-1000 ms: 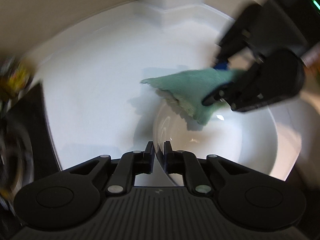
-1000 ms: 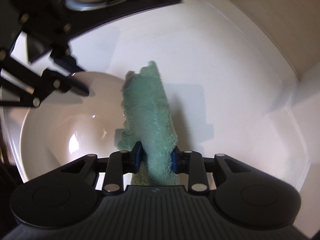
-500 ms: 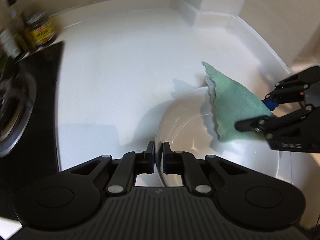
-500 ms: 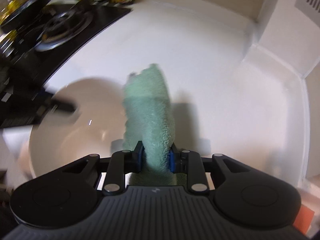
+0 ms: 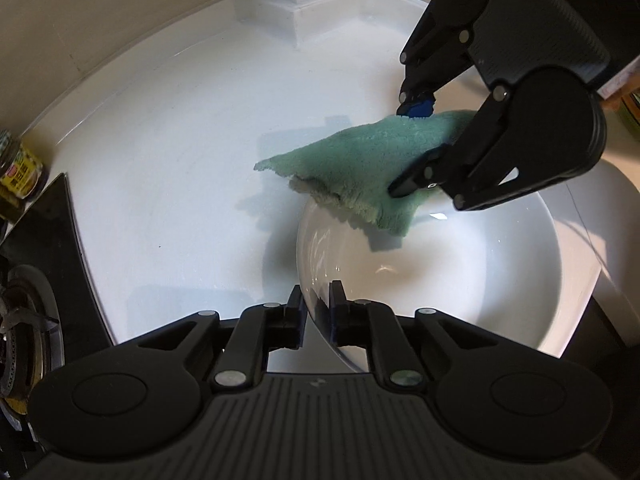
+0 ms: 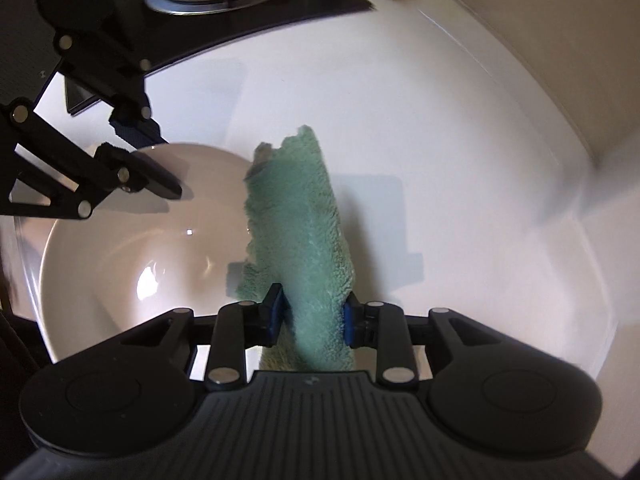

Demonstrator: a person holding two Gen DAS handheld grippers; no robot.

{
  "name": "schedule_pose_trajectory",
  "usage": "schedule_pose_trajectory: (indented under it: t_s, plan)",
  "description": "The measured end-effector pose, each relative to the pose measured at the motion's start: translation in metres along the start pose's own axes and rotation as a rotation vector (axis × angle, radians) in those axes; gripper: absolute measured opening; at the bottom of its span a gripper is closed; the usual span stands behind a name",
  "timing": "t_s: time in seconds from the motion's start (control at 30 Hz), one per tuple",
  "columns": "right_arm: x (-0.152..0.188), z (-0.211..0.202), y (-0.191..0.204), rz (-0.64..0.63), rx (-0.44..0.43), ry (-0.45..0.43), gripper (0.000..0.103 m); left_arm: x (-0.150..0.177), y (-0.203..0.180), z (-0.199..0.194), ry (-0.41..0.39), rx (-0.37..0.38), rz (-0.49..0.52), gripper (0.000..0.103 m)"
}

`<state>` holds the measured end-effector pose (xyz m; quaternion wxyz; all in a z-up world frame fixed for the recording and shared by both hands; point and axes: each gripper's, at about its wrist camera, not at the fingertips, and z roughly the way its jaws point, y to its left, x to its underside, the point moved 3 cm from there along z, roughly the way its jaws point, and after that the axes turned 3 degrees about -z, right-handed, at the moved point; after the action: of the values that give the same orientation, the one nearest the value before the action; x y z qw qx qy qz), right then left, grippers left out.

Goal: Clean bowl

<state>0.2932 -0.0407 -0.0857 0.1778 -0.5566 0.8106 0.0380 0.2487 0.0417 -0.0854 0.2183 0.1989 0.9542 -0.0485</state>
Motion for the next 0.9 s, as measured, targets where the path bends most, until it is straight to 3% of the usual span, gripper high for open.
schedule_pose_trajectory:
  t_s: [0.2, 0.37, 0.47, 0.57, 0.7, 0.77, 0.9]
  plan:
    - [0.010, -0.003, -0.010, 0.172, -0.006, -0.055, 0.024, 0.021, 0.008, -0.017, -0.012, 0.014, -0.313, 0.010]
    - [0.029, -0.008, -0.010, 0.321, 0.038, -0.085, 0.023, 0.035, -0.004, -0.023, -0.017, -0.019, -0.433, 0.013]
    - [0.039, -0.011, -0.002, 0.380, 0.070, -0.089, 0.023, 0.034, -0.008, -0.017, -0.012, -0.045, -0.402, 0.010]
    - [0.045, -0.014, 0.004, 0.362, 0.068, -0.071, 0.023, 0.031, -0.008, -0.013, -0.033, -0.053, -0.331, 0.006]
    - [0.045, -0.016, 0.011, 0.247, 0.011, -0.012, 0.024, 0.025, -0.007, -0.011, -0.041, 0.002, -0.226, 0.006]
    - [0.037, -0.013, 0.012, 0.181, -0.006, 0.017, 0.026, 0.021, -0.014, -0.010, -0.036, -0.008, -0.122, 0.008]
    - [0.021, -0.007, 0.010, 0.049, 0.011, 0.041, 0.026, 0.017, -0.017, -0.008, -0.024, -0.014, -0.035, 0.009]
